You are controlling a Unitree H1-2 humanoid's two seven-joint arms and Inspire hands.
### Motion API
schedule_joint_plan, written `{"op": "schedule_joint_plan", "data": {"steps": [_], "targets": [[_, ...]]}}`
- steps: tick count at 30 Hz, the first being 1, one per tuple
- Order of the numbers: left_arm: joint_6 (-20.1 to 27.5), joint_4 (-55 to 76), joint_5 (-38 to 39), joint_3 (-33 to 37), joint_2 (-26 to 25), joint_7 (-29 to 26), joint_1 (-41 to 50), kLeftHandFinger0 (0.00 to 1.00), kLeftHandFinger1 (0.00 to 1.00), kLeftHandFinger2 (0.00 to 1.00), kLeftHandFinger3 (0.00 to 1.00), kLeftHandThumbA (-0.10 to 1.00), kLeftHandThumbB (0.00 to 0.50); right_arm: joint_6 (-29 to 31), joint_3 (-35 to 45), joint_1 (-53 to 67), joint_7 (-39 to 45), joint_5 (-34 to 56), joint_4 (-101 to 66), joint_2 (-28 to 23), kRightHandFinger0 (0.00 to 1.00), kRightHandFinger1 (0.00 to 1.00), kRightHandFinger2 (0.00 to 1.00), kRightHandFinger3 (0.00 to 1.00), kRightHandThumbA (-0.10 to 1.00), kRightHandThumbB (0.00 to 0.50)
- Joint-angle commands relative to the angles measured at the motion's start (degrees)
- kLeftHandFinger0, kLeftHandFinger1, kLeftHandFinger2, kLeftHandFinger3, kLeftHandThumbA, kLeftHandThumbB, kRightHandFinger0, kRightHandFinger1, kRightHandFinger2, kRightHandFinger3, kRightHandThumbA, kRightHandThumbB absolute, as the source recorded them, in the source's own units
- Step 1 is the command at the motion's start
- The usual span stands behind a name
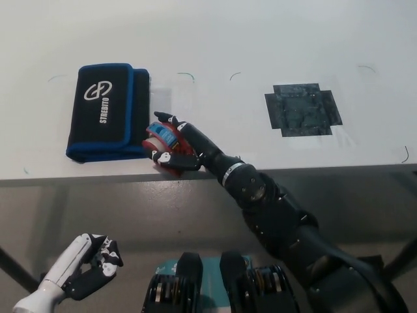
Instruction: Use the right hand to move the tape on the right hand side to the notebook on the left hand side
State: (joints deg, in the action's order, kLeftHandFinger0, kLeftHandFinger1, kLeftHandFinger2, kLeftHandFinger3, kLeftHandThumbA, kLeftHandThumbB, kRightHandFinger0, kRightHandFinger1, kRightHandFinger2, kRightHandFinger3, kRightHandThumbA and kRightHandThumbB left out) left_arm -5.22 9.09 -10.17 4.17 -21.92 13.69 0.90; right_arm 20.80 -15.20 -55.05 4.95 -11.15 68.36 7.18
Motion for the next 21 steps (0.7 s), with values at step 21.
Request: {"op": "schedule_joint_plan", "data": {"steps": [21], "targets": [[0.2, 1.5, 0.6, -1.7, -1.3, 0.5, -0.9, 0.25, 0.23, 0.33, 0.46, 0.07, 0.052, -9.2, 4.3, 13.1, 9.9, 4.1, -52.4, -17.5, 1.00, 1.00, 1.00, 1.00, 0.81, 0.462]]}}
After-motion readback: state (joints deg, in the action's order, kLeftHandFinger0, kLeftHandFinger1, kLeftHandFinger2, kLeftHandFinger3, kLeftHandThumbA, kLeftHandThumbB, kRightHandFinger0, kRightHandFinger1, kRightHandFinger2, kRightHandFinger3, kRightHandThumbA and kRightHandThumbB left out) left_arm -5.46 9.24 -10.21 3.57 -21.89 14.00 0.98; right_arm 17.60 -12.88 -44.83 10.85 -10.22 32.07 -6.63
